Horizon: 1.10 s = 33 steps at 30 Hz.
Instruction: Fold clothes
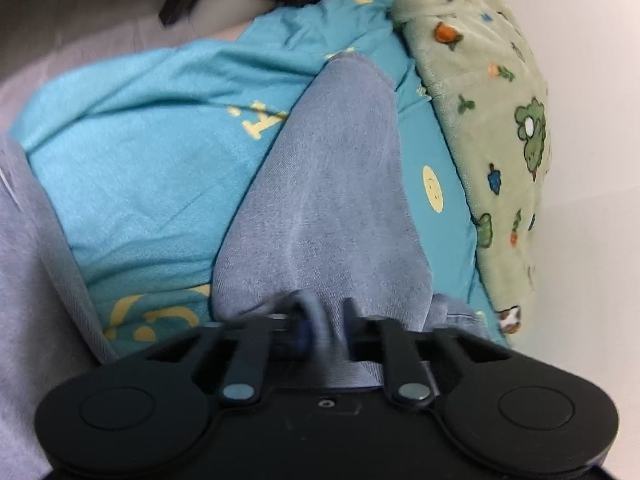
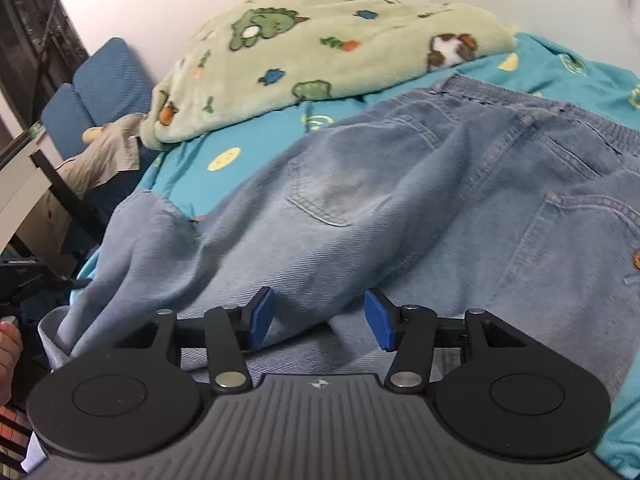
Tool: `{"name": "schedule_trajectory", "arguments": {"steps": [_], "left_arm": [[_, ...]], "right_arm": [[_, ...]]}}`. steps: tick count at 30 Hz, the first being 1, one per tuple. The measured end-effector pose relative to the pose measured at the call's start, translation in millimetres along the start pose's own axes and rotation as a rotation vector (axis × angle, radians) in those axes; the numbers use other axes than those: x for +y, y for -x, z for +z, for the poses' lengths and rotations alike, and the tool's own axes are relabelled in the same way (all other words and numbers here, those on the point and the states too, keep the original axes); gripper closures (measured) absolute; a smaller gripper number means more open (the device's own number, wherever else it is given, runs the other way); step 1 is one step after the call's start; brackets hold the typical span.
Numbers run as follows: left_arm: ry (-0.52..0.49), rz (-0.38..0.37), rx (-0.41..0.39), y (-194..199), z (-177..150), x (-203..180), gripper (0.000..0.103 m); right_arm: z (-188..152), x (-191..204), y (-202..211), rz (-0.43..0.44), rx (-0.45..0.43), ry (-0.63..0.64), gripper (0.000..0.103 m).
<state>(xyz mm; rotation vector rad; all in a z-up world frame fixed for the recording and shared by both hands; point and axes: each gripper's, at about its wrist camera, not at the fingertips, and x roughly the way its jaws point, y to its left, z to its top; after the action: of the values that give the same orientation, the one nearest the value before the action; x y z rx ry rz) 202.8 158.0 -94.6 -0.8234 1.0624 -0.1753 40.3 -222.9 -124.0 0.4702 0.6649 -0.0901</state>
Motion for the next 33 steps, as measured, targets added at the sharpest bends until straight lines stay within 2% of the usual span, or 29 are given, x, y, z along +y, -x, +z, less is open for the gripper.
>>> {"name": "schedule_trajectory", "arguments": {"steps": [4, 7, 10, 12, 15, 16, 18, 20, 23, 25, 28, 33], "left_arm": [[-0.188, -0.036, -0.122, 26.9, -25.1, -41.4, 0.099], [-0.319, -0.113, -0.126, 34.7, -54.4, -72.6, 0.099], [-0.516, -0.072, -0.098, 24.8, -96.7, -101.3, 0.099], [-0.642, -0.028, -0.052, 8.9, -127.0, -112.6, 0.098], [-0.764, 0.072, 0.031, -25.9, -161.6, -112.6, 0.098], [-0.798, 0.107, 0.039, -34.8, -169.6, -111.8, 0.097], [-0.85, 0.118, 0.029, -38.6, -177.3, -113.4, 0.09], [-0.845, 0.078, 0.049, -30.2, -177.1, -114.6, 0.061], [-0.806, 0.007, 0.074, -5.5, -175.7, -115.5, 0.04], [-0.761, -0.042, 0.106, 7.5, -176.2, -118.5, 0.035], [-0.66, -0.12, 0.12, 28.9, -170.3, -114.3, 0.034], [-0.327, -0.228, 0.034, 48.1, -114.4, -86.6, 0.033]], "right_arm": [[-0.2, 3.5, 3.0, 0.044, -0.006, 0.005, 0.051], [2.1, 4.2, 6.3, 0.045, -0.014, -0.004, 0.051], [3.5, 3.5, 9.5, 0.005, -0.025, -0.007, 0.051], [5.2, -2.6, 12.5, -0.019, -0.04, -0.035, 0.051], [7.6, -13.7, 15.0, -0.055, -0.055, -0.085, 0.051], [8.2, -17.0, 14.9, -0.068, -0.055, -0.096, 0.051], [9.3, -24.2, 13.2, -0.08, -0.047, -0.119, 0.051], [9.2, -27.7, 13.0, -0.082, -0.042, -0.13, 0.051], [8.9, -30.5, 14.2, -0.083, -0.042, -0.136, 0.051], [8.3, -31.3, 15.1, -0.079, -0.04, -0.142, 0.051], [8.0, -32.0, 17.3, -0.067, -0.035, -0.152, 0.051], [6.9, -30.9, 18.8, -0.066, -0.035, -0.151, 0.051]]}}
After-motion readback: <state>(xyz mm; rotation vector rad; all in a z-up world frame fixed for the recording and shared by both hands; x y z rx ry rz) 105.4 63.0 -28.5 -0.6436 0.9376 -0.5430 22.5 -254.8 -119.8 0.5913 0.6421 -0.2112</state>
